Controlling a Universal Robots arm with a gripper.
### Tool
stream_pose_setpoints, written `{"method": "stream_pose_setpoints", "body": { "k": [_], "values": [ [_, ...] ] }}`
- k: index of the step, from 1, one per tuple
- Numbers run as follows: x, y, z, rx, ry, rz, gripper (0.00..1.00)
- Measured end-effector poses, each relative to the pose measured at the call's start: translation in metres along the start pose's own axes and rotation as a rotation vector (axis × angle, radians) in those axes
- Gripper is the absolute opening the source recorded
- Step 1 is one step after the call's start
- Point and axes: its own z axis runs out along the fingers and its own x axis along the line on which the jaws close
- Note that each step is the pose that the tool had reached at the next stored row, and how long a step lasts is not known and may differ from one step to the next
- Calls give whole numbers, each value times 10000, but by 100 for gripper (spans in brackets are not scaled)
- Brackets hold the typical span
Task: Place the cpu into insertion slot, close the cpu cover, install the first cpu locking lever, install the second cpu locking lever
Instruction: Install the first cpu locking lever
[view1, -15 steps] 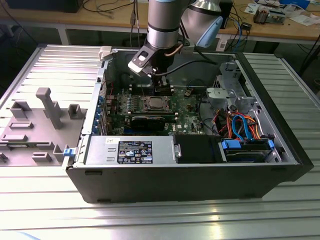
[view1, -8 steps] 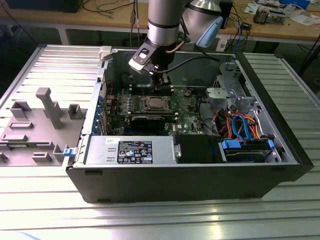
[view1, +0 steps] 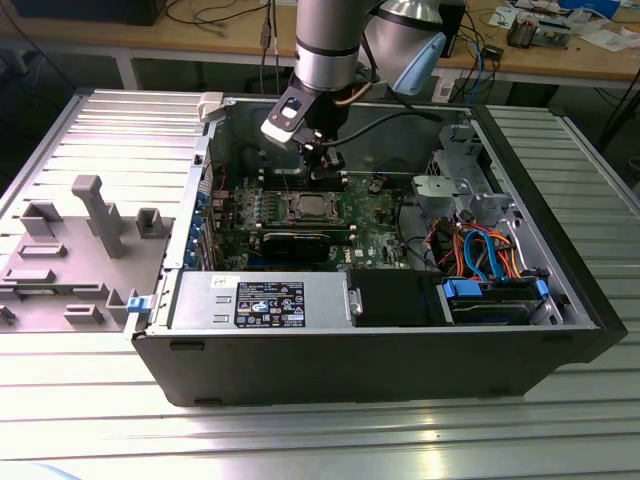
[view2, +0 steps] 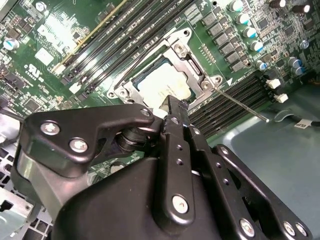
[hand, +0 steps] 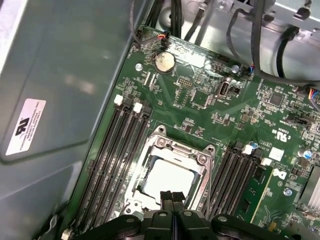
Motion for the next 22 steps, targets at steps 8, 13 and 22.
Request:
{"method": "stream_pose_setpoints", "body": {
  "k": [8, 13, 22],
  "values": [
    [0, 0, 0, -3, 7, -1, 11],
    [0, 0, 0, -4, 8, -11, 11],
    [0, 0, 0, 1, 4, -284, 11]
  ]
}}
